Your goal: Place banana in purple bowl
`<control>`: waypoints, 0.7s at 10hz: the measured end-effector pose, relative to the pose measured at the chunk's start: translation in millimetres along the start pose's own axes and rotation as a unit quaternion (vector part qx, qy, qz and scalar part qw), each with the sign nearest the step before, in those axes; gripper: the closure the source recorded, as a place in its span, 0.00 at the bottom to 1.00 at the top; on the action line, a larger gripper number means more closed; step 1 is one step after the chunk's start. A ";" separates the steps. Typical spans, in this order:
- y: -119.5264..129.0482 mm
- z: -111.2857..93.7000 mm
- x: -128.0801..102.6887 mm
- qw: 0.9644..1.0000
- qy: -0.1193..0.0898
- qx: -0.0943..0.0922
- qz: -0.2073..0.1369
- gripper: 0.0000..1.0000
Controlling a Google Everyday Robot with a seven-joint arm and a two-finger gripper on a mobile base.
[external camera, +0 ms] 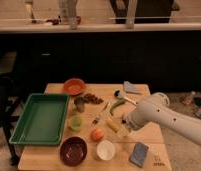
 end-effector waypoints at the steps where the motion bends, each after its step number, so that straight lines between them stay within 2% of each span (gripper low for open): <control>1: -2.5 3.9 0.6 1.000 0.002 0.002 0.009 0.20; 5: -11.8 22.8 -3.7 0.999 0.008 0.007 0.037 0.20; 7: -13.8 38.1 -0.9 0.998 0.016 0.011 0.063 0.20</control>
